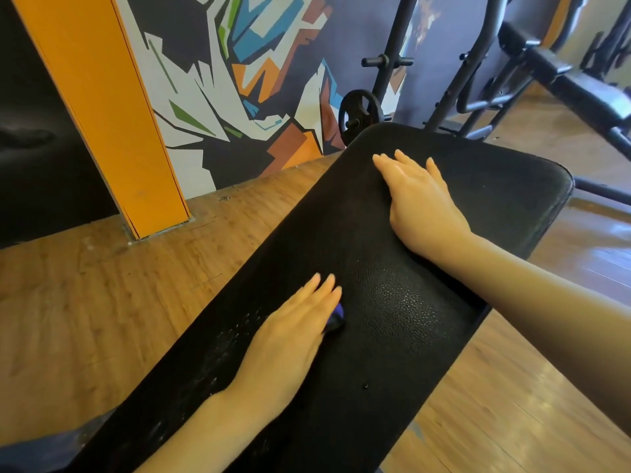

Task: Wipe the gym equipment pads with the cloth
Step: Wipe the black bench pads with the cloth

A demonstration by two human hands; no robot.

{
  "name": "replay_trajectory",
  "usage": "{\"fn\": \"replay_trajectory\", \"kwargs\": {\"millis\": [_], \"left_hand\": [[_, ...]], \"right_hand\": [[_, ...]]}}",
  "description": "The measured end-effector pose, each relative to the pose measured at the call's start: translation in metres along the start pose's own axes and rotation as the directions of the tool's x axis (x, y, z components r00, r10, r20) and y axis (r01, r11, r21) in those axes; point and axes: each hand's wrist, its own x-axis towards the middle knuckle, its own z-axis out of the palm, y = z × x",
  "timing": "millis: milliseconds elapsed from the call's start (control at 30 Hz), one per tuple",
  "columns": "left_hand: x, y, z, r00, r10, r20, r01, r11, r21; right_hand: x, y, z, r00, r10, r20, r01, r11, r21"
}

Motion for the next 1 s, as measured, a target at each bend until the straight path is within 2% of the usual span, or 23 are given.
{"fn": "replay_trajectory", "kwargs": {"millis": [133, 200, 300, 367, 467, 600, 700, 767, 900, 1000], "left_hand": [[0.084, 0.012, 0.017, 0.996, 0.038, -0.082, -0.034, 0.998, 0.049], [0.120, 0.017, 0.020, 0.994, -0.004, -0.107, 0.007, 0.999, 0.032], [0.099, 0.020, 0.012, 0.998, -0.061, -0.018, 0.062, 0.997, 0.049], [0.054, 0.016, 0.003, 0.999, -0.032, 0.019, 0.031, 0.999, 0.030], [0.014, 0.011, -0.006, 0.998, 0.019, 0.052, -0.021, 0.999, 0.033], [0.071, 0.010, 0.007, 0.999, 0.030, -0.033, -0.029, 0.998, 0.052], [0.116, 0.015, 0.011, 0.991, -0.103, -0.085, 0.106, 0.994, 0.035], [0.096, 0.014, 0.014, 0.993, -0.103, -0.061, 0.107, 0.992, 0.065], [-0.013, 0.022, 0.009, 0.999, 0.040, 0.024, -0.042, 0.997, 0.061], [-0.030, 0.011, 0.011, 0.988, 0.153, -0.022, -0.152, 0.988, 0.036]], "right_hand": [[0.003, 0.002, 0.001, 0.999, -0.009, 0.035, 0.011, 0.999, -0.047], [0.004, 0.003, -0.001, 1.000, -0.009, 0.029, 0.010, 0.999, -0.035], [0.001, 0.000, -0.006, 0.999, 0.049, -0.009, -0.049, 0.998, 0.041], [-0.001, -0.001, -0.006, 0.997, 0.068, -0.028, -0.066, 0.995, 0.069], [0.000, 0.000, -0.001, 1.000, 0.009, -0.027, -0.008, 0.999, 0.040], [0.003, 0.003, 0.004, 1.000, -0.011, -0.002, 0.011, 0.999, -0.038], [0.003, 0.004, 0.002, 1.000, -0.006, 0.013, 0.007, 0.999, -0.054], [0.002, 0.003, 0.000, 1.000, 0.004, 0.006, -0.004, 0.999, -0.043], [-0.001, 0.004, 0.002, 1.000, -0.008, 0.005, 0.008, 0.999, -0.035], [-0.001, 0.001, 0.004, 1.000, -0.016, 0.012, 0.016, 0.999, -0.046]]}}
